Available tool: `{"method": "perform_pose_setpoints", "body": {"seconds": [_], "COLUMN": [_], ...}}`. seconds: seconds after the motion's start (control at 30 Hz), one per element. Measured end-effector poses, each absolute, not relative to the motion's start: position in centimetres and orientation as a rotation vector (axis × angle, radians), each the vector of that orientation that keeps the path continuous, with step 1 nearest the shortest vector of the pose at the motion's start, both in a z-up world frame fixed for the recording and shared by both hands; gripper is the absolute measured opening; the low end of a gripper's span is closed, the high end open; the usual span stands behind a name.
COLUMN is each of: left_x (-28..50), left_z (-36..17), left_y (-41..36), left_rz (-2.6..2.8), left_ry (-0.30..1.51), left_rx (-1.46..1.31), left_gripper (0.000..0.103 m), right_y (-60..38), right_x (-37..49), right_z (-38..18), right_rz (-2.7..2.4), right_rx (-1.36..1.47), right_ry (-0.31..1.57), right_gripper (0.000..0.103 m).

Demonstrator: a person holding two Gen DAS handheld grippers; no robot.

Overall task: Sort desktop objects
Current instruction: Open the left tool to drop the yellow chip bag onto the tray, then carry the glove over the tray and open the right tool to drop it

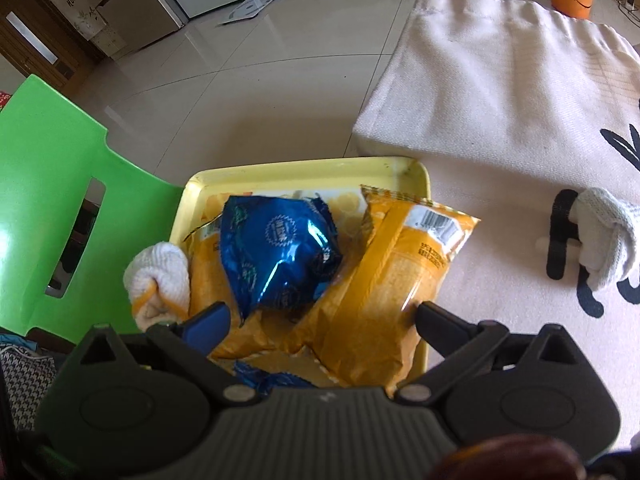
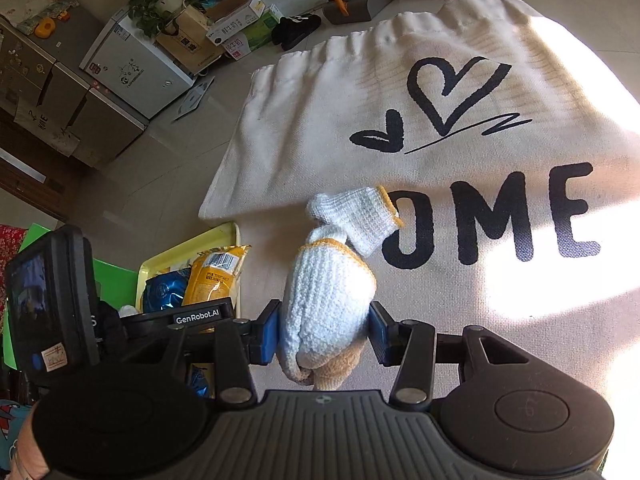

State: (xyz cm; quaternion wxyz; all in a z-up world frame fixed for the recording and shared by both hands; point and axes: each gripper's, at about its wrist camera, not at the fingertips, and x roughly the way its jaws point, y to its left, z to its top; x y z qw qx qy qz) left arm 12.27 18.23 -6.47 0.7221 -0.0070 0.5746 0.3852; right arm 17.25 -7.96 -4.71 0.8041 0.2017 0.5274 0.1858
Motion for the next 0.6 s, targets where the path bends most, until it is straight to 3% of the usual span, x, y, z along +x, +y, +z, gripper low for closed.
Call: {"method": "perform_pose_setpoints", "body": {"seconds": [0.6], "left_x": [7.5], "left_z": [2.3], "left_y": [25.0], "left_rz": [0.879], "left_ry": [1.078], "left_rx": [-0.466], "left_gripper": [0.102], "right_y": [3.1], "right_x": [14.6], "right_z": [-7.2], "right_rz": [0.64], "right_rx": [0.385], "right_ry": [1.248], "right_gripper": [0.046]}}
